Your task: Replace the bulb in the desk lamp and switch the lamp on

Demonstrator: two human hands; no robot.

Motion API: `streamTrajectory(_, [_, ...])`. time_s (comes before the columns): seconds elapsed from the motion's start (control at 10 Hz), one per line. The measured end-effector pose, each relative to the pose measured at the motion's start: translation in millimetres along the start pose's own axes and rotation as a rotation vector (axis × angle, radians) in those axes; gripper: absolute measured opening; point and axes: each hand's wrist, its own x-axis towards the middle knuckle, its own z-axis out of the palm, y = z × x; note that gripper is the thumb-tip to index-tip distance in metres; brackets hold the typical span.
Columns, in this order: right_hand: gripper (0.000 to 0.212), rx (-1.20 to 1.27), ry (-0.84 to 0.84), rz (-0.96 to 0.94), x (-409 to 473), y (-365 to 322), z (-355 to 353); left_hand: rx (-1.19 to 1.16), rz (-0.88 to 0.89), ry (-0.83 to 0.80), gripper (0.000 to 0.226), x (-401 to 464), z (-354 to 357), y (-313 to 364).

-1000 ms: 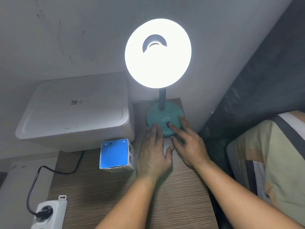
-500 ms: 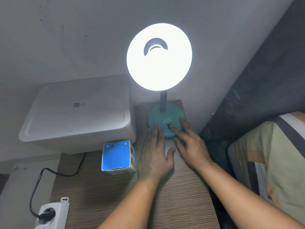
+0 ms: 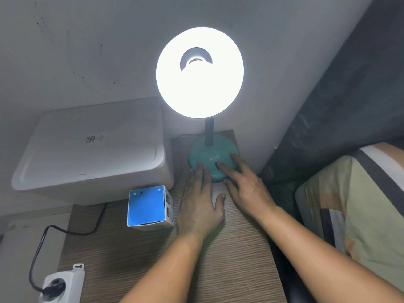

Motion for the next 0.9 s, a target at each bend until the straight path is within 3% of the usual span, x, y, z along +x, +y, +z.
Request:
streamTrajectory(0.5, [0.053, 0.019, -0.040, 0.059, 7, -7, -6, 0.041, -0.009, 0.054, 0.078, -2, 4, -3])
streamTrajectory(0.7, [0.059, 0.089, -0.105, 0.149, 2, -21, -18, -0.129, -0.036, -0.032, 0.083, 1, -7, 0])
streamTrajectory(0.9, [0.051, 0.061, -0.123, 0.190, -15, -31, -32, -0.239, -0.065, -0.017, 0.070, -11, -21, 11])
